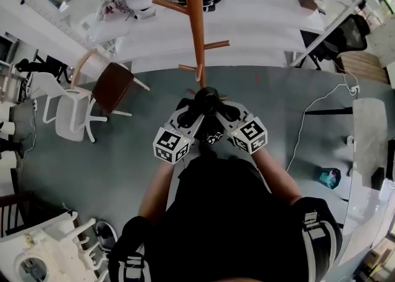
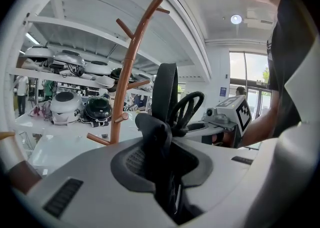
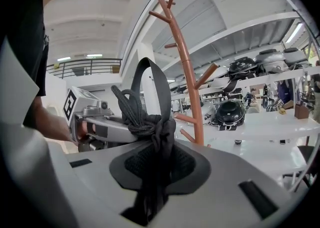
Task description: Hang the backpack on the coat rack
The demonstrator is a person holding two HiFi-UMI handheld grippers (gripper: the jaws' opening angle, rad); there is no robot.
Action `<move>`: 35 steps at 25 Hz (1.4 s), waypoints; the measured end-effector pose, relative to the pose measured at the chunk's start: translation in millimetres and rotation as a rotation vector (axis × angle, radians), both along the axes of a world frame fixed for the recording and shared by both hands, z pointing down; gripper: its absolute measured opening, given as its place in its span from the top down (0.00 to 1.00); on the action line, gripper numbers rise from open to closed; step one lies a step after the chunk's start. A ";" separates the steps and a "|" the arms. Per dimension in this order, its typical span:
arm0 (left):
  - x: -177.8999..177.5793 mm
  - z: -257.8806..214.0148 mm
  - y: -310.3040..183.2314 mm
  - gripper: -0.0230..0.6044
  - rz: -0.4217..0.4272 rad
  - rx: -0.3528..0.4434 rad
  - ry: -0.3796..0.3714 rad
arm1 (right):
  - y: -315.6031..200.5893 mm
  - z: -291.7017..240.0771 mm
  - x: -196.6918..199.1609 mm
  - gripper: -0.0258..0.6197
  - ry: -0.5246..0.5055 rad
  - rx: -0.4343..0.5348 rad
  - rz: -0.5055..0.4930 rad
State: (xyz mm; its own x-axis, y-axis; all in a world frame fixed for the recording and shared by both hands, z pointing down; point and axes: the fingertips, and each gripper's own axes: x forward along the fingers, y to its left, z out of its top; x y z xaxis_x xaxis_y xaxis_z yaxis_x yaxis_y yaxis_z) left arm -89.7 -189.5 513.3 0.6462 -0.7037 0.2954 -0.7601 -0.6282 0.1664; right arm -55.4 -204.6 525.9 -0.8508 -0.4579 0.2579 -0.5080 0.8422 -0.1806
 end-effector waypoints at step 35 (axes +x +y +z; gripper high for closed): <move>-36.6 50.4 -80.6 0.83 0.103 -0.048 -0.036 | -77.7 50.4 -34.7 0.84 0.024 -0.084 0.122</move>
